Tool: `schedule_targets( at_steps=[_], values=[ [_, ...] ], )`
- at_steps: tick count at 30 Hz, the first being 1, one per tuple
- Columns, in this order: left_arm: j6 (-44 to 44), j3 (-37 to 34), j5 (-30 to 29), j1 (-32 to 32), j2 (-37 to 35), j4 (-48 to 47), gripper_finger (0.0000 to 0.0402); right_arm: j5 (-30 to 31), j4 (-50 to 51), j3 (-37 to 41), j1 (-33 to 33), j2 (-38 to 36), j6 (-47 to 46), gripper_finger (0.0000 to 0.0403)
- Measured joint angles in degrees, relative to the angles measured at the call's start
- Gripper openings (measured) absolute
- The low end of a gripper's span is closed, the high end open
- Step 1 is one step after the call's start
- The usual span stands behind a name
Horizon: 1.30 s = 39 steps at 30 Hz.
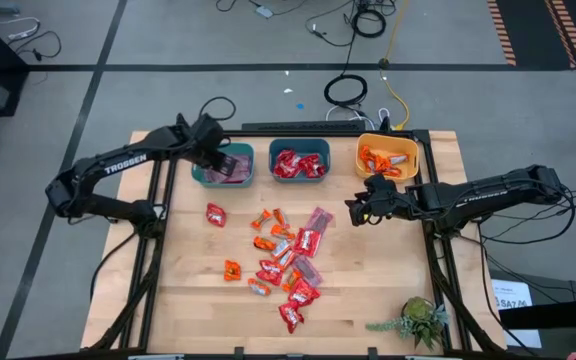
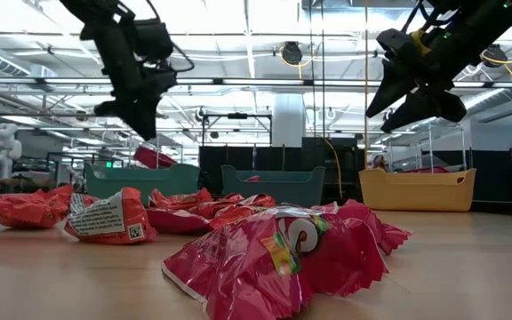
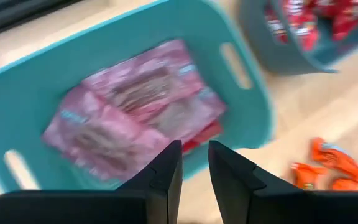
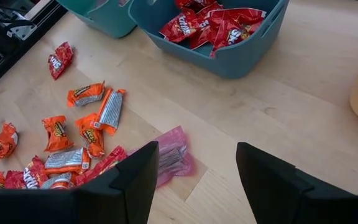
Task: Sort candy
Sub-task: Put the red candy into the blue bin
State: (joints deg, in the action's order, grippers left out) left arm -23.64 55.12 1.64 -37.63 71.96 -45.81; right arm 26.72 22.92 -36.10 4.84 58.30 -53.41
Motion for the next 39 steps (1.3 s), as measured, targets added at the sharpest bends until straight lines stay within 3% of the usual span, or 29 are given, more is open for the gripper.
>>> schedule_targets(
  at_steps=[21, 31, 39],
  values=[
    [-1.11, 1.35, -2.4, 3.24, -0.02, 1.85, 0.0089, -0.04, 0.0, 0.0, 0.09, 0.0, 0.08, 0.0208],
    [-1.19, 1.35, -3.92, 1.72, -0.02, 1.84, 0.0164, -0.04, 0.01, 0.0, 0.09, 0.0, 0.09, 0.0208],
    [-2.41, 1.3, -3.35, 2.8, -0.02, -1.32, 0.0173, -0.04, 0.01, 0.0, 0.09, 0.0, 0.09, 0.0208]
  ],
)
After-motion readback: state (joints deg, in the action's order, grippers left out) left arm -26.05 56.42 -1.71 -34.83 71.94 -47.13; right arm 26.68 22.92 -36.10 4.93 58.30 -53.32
